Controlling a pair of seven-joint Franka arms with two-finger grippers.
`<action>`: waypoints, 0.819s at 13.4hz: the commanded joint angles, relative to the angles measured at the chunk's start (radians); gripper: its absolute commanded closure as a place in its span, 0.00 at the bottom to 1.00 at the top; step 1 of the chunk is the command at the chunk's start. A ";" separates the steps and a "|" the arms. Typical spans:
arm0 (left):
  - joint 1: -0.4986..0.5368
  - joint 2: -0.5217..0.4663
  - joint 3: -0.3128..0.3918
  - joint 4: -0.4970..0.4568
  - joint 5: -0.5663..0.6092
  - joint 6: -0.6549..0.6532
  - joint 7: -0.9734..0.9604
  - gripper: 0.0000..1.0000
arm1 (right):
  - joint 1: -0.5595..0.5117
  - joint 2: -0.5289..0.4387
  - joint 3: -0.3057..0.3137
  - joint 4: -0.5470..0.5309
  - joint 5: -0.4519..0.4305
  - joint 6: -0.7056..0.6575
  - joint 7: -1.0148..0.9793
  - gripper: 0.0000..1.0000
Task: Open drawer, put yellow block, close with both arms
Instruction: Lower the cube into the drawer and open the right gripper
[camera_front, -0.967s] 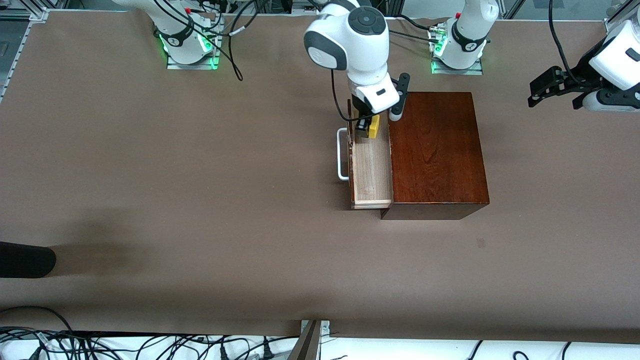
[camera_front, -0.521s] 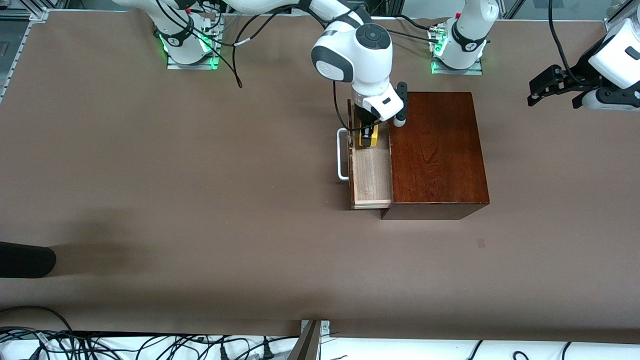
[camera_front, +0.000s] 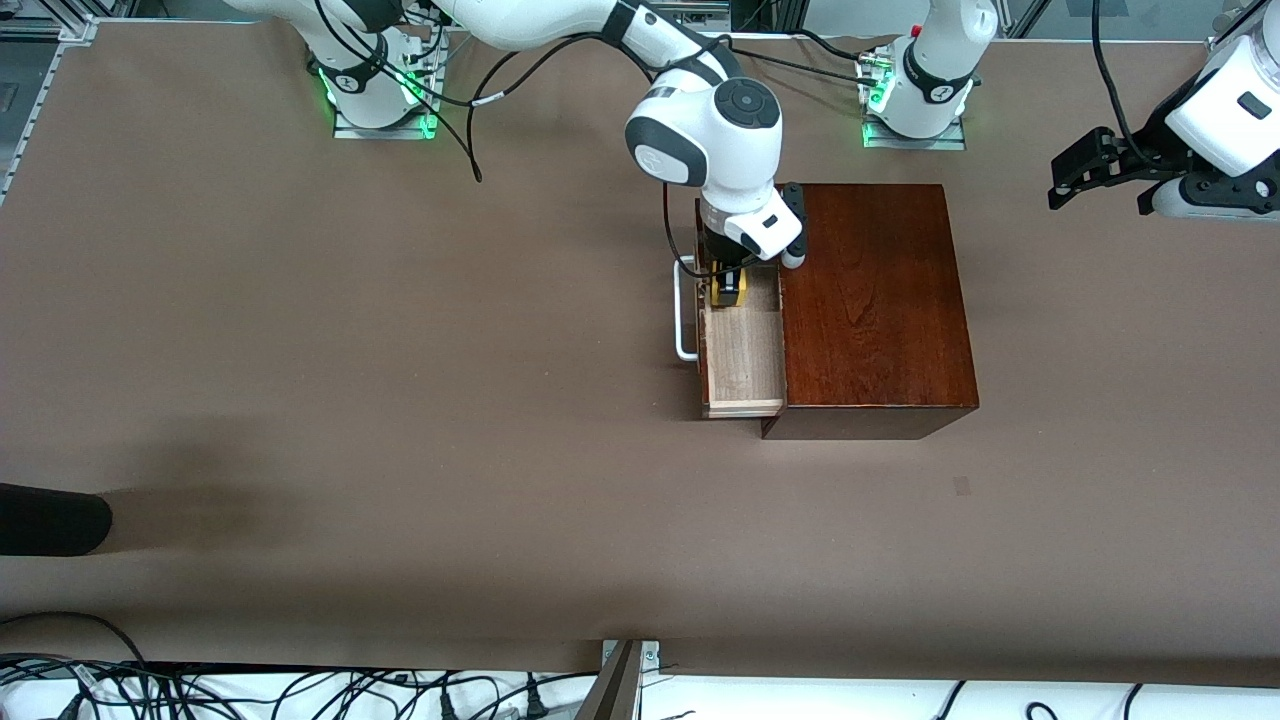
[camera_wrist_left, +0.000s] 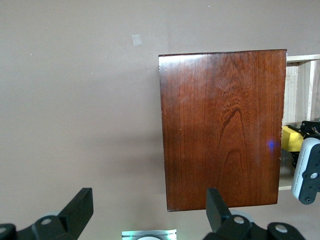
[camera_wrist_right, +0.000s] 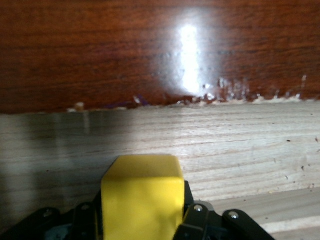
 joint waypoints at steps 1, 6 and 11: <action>-0.003 0.023 -0.004 0.042 0.024 -0.026 0.010 0.00 | 0.000 0.023 -0.007 0.038 -0.016 0.007 -0.016 0.01; -0.003 0.025 -0.004 0.042 0.024 -0.027 0.011 0.00 | -0.025 -0.006 -0.005 0.071 0.013 -0.005 -0.003 0.00; -0.006 0.037 -0.020 0.044 0.010 -0.063 0.014 0.00 | -0.139 -0.168 -0.015 0.084 0.062 -0.085 -0.001 0.00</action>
